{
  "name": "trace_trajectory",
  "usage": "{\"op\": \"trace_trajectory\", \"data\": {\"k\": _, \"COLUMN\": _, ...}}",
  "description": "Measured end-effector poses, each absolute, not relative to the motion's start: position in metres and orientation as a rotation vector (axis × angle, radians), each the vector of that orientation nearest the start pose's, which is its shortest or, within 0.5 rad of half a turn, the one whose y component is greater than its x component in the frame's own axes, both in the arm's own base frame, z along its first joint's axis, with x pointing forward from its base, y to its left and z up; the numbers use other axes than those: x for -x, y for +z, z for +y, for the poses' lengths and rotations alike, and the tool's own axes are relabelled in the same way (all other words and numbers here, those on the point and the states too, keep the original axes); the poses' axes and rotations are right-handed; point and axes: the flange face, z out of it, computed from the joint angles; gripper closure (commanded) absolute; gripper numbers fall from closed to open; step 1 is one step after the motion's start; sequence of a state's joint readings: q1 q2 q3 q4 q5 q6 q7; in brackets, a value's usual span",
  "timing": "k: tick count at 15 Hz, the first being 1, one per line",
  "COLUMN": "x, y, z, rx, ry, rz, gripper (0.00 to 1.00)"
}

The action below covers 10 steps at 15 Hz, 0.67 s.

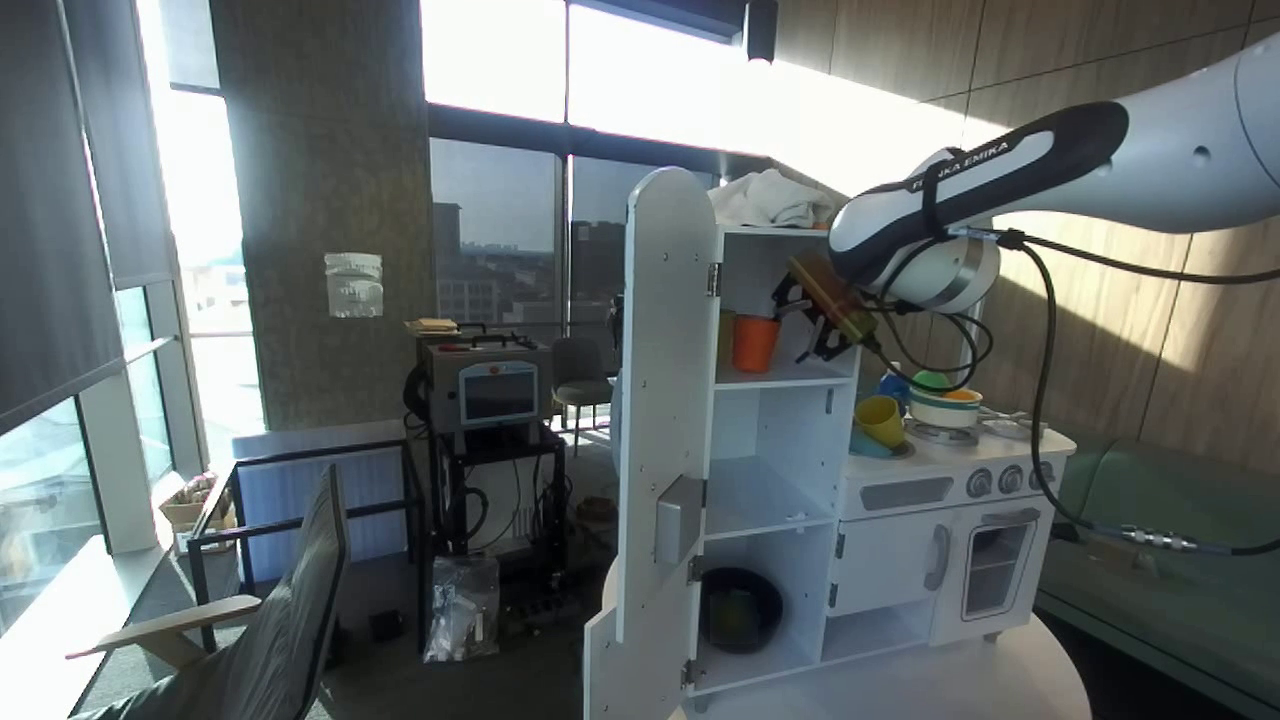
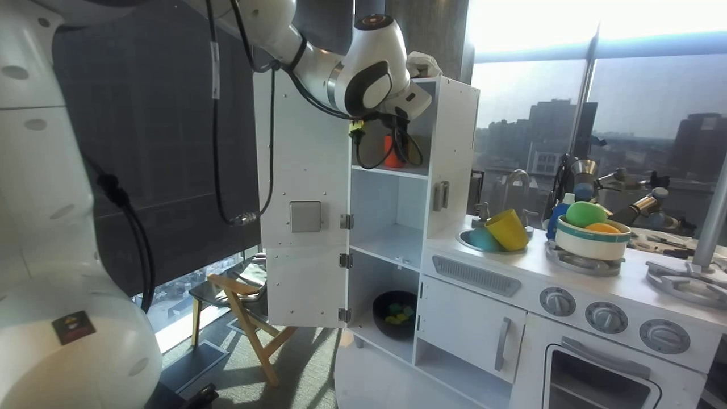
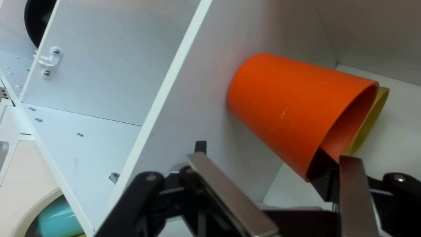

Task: Put the orange cup on the top shelf of the upper cabinet.

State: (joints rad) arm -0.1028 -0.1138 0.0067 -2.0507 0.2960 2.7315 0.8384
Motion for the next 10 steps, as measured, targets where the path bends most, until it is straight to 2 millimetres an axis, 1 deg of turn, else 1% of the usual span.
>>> {"op": "trace_trajectory", "data": {"k": 3, "x": -0.568, "y": 0.585, "z": -0.063, "rx": 2.074, "ry": -0.87, "rz": 1.377, "gripper": 0.0}}
{"op": "trace_trajectory", "data": {"k": 7, "x": -0.566, "y": 0.593, "z": -0.057, "rx": 2.033, "ry": -0.867, "rz": 1.37, "gripper": 0.0}}
{"op": "trace_trajectory", "data": {"k": 10, "x": -0.558, "y": 0.601, "z": -0.062, "rx": 2.021, "ry": -0.881, "rz": 1.373, "gripper": 0.0}}
